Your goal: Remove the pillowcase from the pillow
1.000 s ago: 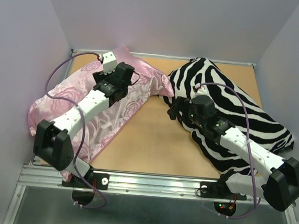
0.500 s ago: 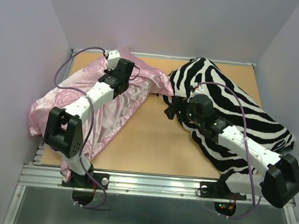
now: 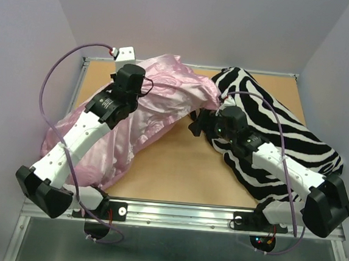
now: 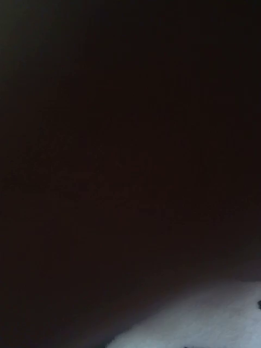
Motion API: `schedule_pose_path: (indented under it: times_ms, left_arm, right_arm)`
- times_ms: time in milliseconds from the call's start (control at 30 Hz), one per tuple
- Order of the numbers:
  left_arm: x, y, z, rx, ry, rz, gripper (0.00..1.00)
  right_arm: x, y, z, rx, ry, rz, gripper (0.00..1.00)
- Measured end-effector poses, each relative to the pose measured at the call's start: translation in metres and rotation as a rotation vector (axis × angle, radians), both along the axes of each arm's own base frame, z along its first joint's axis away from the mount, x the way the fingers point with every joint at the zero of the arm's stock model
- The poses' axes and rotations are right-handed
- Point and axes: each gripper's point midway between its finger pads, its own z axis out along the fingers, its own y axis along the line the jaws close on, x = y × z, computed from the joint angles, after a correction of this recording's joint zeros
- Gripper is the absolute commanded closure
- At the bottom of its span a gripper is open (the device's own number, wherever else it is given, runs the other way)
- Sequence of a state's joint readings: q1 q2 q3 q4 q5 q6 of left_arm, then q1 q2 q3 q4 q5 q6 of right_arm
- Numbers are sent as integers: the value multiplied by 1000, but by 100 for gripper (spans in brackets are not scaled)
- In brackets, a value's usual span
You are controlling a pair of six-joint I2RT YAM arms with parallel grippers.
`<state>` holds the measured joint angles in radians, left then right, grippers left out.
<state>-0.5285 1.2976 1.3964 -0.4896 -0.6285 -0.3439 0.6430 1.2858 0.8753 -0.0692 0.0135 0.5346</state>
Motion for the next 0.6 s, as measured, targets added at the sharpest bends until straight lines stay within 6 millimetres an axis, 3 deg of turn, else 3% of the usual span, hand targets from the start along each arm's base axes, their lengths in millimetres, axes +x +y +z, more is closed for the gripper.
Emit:
schedule_pose_path:
  times_ms: [33,200,300,500,600]
  left_arm:
    - [-8,-4,15,-1,-23,-27,100]
    - [-37,-37,47,-4,-76,-197,100]
    - [-51,-57,53,-15,-82,-316,100]
    - [-58,-74,62,-48,-105,-417,100]
    - [-58,-87,55,-67,-102,-471,100]
  right_arm:
    - [1,1,3,3,-6,5,0]
    - [3,3,30,39,-61,8,0]
    - [-3,-4,59,78,-125,1,0]
    - [-23,-19,117,162,-260,3,1]
    - [-28,-24,130,178,-299,7,3]
